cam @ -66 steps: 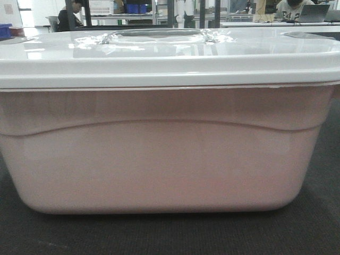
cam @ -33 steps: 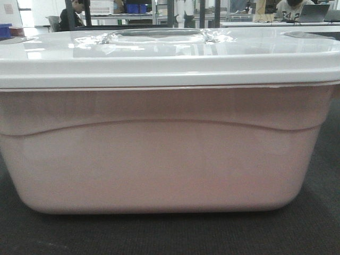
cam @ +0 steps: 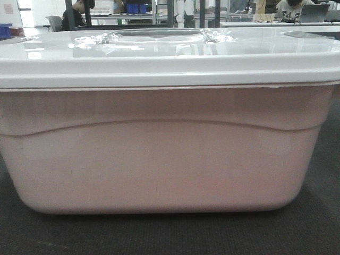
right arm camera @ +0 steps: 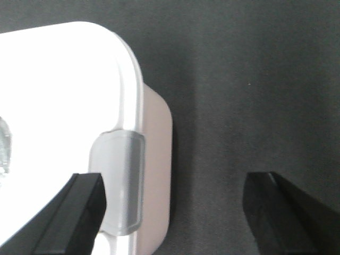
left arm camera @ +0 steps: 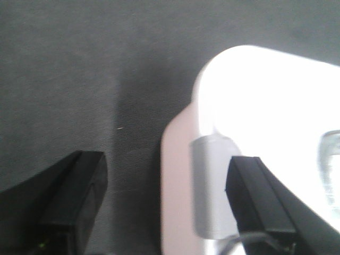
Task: Grab white bin and place on right shelf
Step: 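Position both grippers around the grey lid clips at the bin ends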
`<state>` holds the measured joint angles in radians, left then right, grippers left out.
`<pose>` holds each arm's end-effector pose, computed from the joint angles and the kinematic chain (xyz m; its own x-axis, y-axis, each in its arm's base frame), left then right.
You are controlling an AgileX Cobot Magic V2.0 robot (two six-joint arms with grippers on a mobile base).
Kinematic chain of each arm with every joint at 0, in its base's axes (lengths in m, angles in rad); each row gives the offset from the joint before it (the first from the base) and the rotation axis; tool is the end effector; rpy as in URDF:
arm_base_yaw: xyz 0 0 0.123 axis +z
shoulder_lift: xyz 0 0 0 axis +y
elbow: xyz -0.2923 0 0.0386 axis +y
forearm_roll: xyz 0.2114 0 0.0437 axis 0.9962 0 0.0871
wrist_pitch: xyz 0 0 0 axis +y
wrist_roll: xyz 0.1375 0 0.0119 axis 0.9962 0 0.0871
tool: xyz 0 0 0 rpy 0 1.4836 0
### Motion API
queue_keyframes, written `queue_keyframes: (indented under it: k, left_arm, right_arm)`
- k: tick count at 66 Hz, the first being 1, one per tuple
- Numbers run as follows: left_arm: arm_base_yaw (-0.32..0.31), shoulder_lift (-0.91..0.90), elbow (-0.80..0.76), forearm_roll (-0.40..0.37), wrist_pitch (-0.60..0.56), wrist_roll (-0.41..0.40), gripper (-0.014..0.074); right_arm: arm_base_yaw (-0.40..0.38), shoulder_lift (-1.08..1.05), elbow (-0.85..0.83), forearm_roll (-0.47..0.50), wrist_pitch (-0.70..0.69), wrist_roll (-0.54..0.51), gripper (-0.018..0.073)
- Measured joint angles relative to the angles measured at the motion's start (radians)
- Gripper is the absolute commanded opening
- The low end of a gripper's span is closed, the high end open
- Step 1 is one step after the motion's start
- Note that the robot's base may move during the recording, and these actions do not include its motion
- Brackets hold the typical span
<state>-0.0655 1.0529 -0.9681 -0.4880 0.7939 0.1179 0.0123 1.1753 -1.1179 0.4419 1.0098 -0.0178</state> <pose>0.1966 -0.0592 0.3349 -0.7196 -0.1758 -0.6718 0.1446 0.9083 -0.3926 0.2124 0.0526 0.3356 -0.8342 0.2012 -0.5135 -0.0387 0.9074 0.4184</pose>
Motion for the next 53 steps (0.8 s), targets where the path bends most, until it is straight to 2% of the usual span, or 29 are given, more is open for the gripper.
queue_keyframes:
  k: [9, 19, 28, 32, 39, 43, 53]
  left_arm:
    - [0.000, 0.000, -0.056, -0.047, 0.043, 0.013, 0.0388]
    - [0.000, 0.000, -0.108, -0.184, 0.069, 0.100, 0.0388]
    - [0.000, 0.021, -0.115, -0.243, 0.096, 0.143, 0.0388]
    - [0.000, 0.052, -0.115, -0.298, 0.103, 0.188, 0.0388]
    - [0.000, 0.121, -0.115, -0.458, 0.105, 0.294, 0.0388]
    - [0.000, 0.158, -0.115, -0.518, 0.105, 0.331, 0.0388]
    - [0.050, 0.205, -0.115, -0.588, 0.158, 0.394, 0.0388]
  right_arm:
    - [0.000, 0.000, -0.014, 0.070, 0.009, -0.005, 0.0631]
    - [0.000, 0.002, -0.014, 0.278, 0.011, -0.109, 0.0631]
    - [-0.012, 0.039, -0.016, 0.442, 0.041, -0.222, 0.0631]
    - [-0.032, 0.067, -0.016, 0.501, 0.049, -0.277, 0.0631]
    - [-0.084, 0.121, -0.016, 0.615, 0.074, -0.376, 0.0631]
    - [-0.112, 0.149, -0.018, 0.671, 0.114, -0.431, 0.0631]
    - [-0.187, 0.194, -0.018, 0.751, 0.187, -0.507, 0.0631]
